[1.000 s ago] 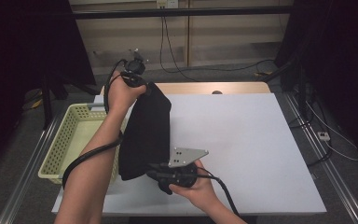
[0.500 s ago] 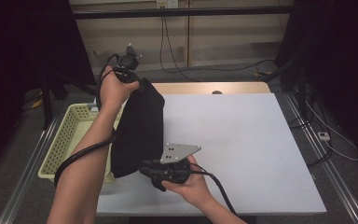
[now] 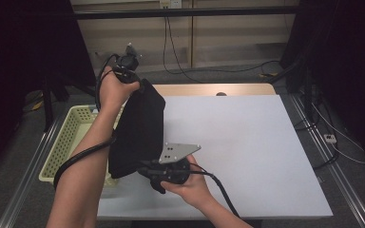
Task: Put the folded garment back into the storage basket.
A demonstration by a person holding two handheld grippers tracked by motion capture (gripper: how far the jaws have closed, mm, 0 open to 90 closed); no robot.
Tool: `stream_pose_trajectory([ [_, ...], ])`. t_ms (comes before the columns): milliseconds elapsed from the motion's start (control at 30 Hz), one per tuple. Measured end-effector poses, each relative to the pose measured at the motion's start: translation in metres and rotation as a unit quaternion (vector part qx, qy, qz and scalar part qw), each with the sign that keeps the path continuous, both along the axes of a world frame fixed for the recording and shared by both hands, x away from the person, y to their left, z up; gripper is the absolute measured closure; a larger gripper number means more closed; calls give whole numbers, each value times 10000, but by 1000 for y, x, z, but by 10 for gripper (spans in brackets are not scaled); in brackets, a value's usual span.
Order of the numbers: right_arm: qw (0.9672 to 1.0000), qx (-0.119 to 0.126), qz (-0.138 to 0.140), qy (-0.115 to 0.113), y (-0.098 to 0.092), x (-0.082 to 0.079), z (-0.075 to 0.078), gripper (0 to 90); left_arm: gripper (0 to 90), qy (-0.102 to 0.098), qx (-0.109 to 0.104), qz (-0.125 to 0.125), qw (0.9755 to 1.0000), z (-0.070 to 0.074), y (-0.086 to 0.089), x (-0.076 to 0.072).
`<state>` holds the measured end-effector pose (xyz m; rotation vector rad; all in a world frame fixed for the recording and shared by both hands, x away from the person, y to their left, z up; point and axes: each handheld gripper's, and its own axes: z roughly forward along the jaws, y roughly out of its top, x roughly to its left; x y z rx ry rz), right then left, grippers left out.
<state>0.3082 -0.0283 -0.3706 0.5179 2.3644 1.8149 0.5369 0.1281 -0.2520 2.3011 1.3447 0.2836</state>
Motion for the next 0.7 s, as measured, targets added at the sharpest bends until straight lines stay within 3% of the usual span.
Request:
stream_pose_trajectory([
  [700, 9999, -28, 119, -44, 20, 5, 6, 814, 857, 44, 18, 149, 9999, 12, 24, -1],
])
